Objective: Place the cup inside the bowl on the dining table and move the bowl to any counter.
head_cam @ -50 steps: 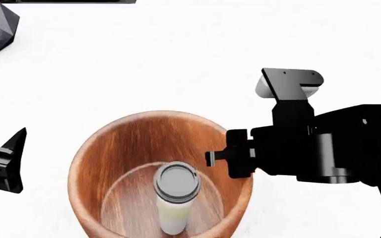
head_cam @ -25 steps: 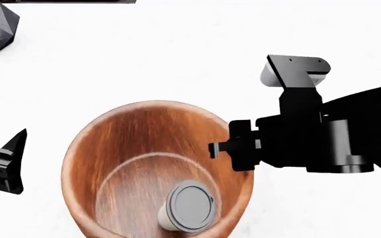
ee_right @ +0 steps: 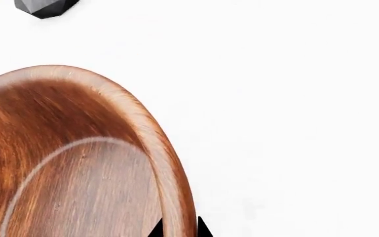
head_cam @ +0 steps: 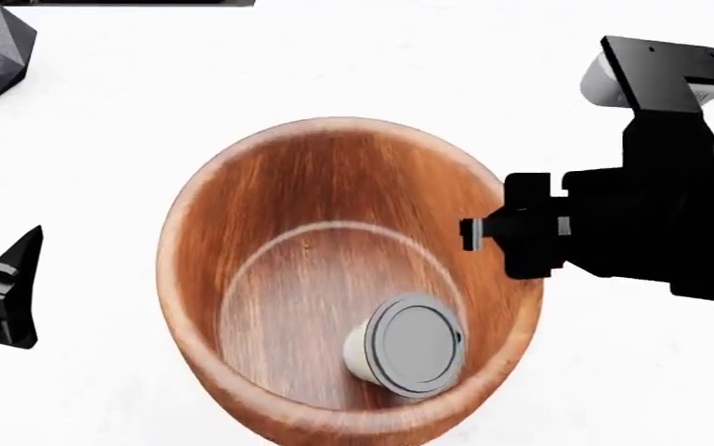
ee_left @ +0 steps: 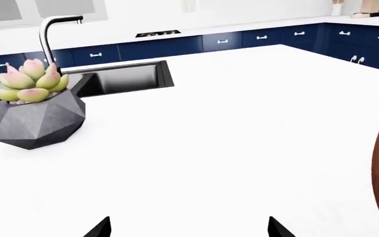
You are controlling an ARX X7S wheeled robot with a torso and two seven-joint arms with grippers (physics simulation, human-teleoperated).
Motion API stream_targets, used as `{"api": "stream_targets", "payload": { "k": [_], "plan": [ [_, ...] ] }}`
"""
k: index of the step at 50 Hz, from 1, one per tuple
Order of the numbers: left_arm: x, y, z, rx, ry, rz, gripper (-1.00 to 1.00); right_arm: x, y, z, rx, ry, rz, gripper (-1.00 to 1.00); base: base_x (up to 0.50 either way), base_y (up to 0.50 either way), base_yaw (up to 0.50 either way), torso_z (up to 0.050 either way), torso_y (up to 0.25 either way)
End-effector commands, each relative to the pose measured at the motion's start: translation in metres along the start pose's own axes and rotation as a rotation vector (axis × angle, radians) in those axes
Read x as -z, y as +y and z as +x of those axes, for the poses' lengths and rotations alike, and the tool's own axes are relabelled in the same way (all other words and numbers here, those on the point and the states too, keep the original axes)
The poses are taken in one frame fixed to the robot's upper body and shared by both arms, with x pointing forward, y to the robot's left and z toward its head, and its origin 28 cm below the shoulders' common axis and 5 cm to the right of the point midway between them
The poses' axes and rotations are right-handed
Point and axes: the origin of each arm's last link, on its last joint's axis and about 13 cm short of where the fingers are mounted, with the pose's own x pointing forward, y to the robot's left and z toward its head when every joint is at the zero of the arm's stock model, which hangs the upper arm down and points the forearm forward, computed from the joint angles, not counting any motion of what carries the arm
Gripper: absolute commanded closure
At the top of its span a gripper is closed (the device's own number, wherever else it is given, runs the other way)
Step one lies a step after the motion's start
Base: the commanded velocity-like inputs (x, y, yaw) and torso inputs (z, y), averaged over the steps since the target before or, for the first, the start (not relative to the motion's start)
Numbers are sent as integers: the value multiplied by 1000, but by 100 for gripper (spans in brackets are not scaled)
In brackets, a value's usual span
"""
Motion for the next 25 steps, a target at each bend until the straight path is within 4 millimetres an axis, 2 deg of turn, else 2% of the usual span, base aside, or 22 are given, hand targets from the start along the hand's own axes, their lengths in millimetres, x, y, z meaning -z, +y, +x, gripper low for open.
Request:
{"api": "stream_targets", "payload": {
  "k": [1,14,25],
  "plan": [
    [-3,4,4,-26,-5,26,-100,0,-9,-38,36,-97,40,100,0,0,0,0,0],
    [-5,4,4,-15,-5,31,-100,15,-33,-81,207,-128,83,100,0,0,0,0,0],
    [-5,4,4,-15,-5,32,-100,28,-49,-100,251,-138,122,100,0,0,0,0,1]
  ]
}}
